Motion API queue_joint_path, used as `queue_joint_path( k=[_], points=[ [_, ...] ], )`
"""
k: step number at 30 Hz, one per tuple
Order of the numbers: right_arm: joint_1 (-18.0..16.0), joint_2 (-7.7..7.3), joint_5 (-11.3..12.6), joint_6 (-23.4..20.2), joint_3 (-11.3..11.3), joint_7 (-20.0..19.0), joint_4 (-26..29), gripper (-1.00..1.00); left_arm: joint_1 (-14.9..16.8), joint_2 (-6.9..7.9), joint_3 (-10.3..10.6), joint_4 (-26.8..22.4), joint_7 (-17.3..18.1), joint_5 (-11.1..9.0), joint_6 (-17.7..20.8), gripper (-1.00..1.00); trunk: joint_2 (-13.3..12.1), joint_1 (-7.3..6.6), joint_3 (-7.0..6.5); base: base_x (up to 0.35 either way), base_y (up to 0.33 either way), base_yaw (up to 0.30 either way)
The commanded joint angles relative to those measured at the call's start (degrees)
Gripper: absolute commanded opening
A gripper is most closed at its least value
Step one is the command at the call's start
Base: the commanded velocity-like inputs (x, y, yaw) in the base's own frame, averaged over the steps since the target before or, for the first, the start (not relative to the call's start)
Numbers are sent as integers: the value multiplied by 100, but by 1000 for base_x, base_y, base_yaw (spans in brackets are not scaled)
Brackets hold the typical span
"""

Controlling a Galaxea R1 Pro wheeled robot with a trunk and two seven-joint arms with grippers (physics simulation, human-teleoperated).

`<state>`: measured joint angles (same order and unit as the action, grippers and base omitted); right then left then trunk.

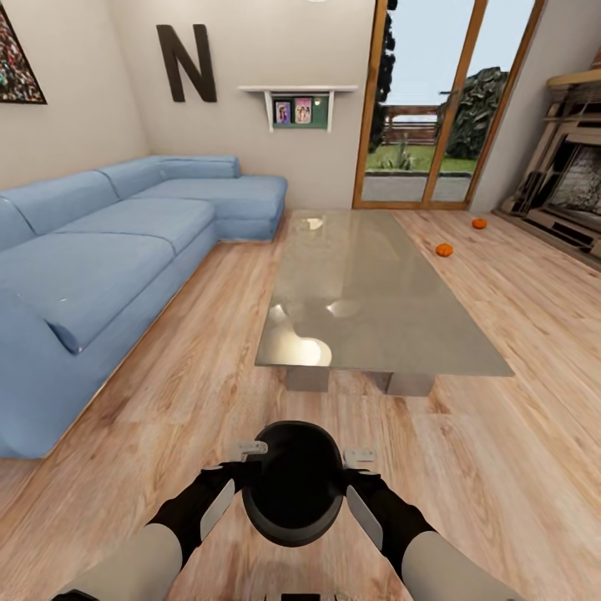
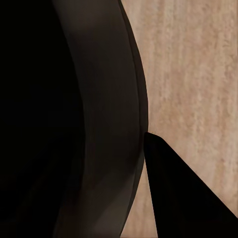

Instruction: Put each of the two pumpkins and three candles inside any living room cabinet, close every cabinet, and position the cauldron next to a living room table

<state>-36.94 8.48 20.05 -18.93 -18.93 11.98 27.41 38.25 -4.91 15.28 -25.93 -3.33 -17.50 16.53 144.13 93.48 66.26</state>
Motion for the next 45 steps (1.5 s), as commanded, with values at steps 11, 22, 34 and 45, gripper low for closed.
queue_joint_path(
  k=[11, 22, 34, 45],
  points=[
    [-6, -13, 236, 8, -110, 6, 10, -100, 7, 96, 98, -27, -26, -182, 17, -100, 18, 26, 248, 0, 0, 0],
    [-6, -13, 236, 4, -111, 6, 10, -100, 7, 96, 98, -27, -27, -175, 17, -100, 29, 47, 426, 0, 0, 0],
    [-6, -13, 236, 11, -111, 6, 10, -100, 7, 96, 98, -21, -48, -181, 17, -100, 29, 47, 426, 41, 0, 0],
    [-6, -13, 236, 12, -111, 6, 10, -100, 7, 96, 98, -26, -51, -183, 17, -100, 29, 47, 426, 227, 0, 0]
  ],
)
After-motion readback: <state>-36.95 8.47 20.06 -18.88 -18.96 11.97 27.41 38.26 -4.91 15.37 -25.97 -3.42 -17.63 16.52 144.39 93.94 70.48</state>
